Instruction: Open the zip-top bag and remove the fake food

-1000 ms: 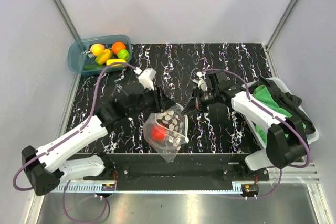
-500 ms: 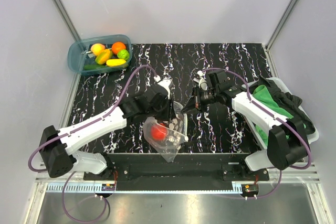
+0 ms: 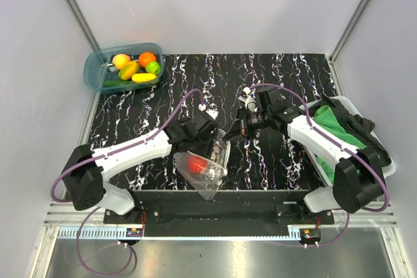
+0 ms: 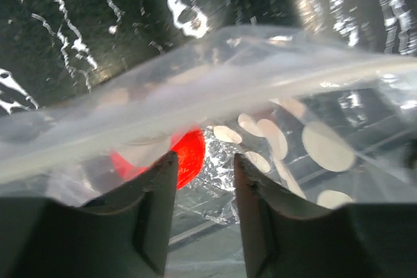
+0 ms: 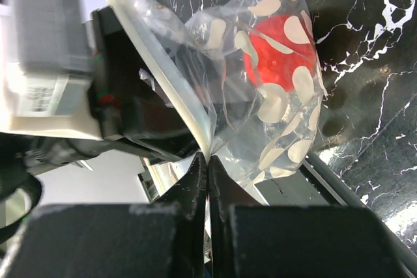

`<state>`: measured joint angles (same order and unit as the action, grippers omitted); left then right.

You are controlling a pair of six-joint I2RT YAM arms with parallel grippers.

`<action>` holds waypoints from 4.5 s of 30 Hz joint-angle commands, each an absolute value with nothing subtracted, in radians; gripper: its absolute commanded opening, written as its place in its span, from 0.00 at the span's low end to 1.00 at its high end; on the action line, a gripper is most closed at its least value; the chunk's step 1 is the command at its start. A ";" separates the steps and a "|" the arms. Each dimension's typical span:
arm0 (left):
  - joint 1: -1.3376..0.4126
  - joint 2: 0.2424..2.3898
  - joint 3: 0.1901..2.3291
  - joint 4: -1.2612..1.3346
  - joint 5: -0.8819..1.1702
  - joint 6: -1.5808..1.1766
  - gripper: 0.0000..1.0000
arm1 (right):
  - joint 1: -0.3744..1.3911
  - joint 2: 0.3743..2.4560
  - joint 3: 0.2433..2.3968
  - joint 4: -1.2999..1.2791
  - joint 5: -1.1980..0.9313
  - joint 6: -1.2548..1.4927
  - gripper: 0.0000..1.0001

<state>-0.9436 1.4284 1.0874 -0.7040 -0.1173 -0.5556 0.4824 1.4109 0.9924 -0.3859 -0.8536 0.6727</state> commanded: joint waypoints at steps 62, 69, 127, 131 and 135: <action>-0.933 1.248 0.865 -0.476 -0.215 -0.420 0.10 | 0.489 1.425 0.985 -0.350 -0.828 0.630 0.00; -0.919 1.428 0.940 -0.499 -0.200 -0.485 0.52 | 0.489 1.424 0.985 -0.350 -0.850 0.641 0.00; -0.868 1.100 0.994 -0.584 -0.251 -0.571 0.00 | 0.482 1.348 1.235 -0.644 -0.601 0.448 0.00; -0.867 1.233 1.095 -0.611 -0.342 -0.606 0.00 | 0.531 1.377 1.272 -0.683 -0.614 0.433 0.00; -0.867 1.336 1.241 -0.629 -0.383 -0.598 0.00 | 0.566 1.404 1.304 -0.729 -0.562 0.396 0.00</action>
